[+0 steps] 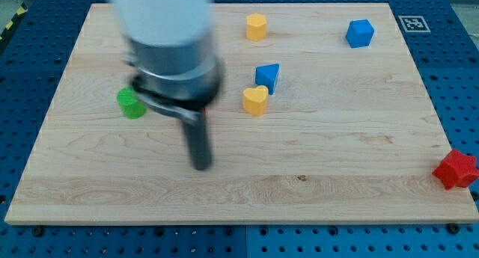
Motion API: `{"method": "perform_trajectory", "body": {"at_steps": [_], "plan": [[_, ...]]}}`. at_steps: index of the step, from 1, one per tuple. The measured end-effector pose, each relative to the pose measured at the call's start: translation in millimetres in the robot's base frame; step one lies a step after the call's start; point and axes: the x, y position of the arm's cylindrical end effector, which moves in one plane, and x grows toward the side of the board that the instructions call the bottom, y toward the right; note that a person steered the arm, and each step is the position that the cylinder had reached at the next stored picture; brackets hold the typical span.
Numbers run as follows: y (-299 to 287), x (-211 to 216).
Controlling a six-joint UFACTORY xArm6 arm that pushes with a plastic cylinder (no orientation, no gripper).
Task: Push green circle to bottom center
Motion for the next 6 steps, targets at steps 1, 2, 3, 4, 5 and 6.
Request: {"method": "perform_trajectory", "body": {"at_steps": [1, 2, 3, 4, 5, 6], "plan": [[-54.9, -13.6], [-160.5, -62.0], [-205.0, -136.8], [-137.9, -118.7], [-37.3, -34.2], [22.5, -12.1]]}}
